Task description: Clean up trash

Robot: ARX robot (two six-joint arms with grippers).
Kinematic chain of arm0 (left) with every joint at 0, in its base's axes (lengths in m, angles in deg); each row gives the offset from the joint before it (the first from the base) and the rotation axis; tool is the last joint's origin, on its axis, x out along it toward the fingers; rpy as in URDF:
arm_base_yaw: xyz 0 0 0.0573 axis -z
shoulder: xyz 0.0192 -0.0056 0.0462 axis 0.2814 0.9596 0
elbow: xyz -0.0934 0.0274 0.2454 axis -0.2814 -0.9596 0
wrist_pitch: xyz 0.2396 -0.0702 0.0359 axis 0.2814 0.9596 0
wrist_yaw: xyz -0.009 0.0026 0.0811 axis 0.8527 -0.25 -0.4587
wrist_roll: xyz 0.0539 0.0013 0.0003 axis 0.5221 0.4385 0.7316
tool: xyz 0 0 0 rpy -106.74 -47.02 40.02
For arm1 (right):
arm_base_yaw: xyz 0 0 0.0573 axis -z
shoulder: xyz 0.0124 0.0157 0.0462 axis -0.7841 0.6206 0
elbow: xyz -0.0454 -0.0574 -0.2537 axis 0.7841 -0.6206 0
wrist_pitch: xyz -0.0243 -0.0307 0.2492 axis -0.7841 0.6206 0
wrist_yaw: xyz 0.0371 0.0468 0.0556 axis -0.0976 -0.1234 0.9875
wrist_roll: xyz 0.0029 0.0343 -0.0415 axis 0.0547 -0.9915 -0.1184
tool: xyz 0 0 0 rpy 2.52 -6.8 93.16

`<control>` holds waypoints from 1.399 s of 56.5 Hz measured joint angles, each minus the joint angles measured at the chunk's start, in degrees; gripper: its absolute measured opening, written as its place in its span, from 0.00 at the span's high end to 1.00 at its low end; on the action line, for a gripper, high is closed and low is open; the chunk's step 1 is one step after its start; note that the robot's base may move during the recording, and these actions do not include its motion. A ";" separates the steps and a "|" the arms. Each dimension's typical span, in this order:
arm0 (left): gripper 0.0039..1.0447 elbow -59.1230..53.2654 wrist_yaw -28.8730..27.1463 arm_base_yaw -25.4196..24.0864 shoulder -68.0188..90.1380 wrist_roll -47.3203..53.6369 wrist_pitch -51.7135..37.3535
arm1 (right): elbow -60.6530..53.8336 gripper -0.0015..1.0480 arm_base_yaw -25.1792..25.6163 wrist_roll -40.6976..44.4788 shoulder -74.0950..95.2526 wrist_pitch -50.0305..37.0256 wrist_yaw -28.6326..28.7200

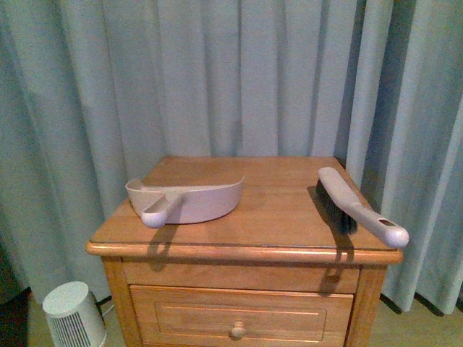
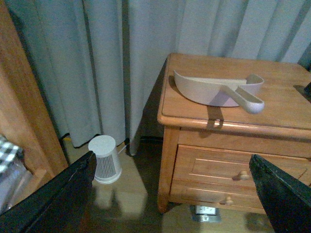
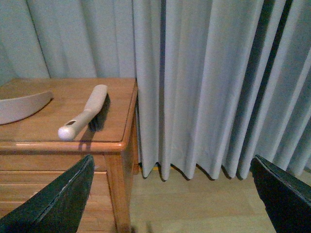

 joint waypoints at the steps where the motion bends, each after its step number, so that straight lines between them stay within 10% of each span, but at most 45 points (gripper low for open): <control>1: 0.07 2.25 -0.52 0.74 3.04 0.79 0.44 | 0.00 0.07 0.00 -0.02 0.00 0.00 0.00; 35: 0.07 63.60 -15.78 22.60 68.15 -8.35 28.00 | 0.00 0.07 0.00 0.00 0.00 0.00 0.00; 79: 0.07 72.37 -19.37 21.97 83.52 -11.34 28.76 | 0.00 0.07 0.00 -0.02 -0.02 0.00 0.00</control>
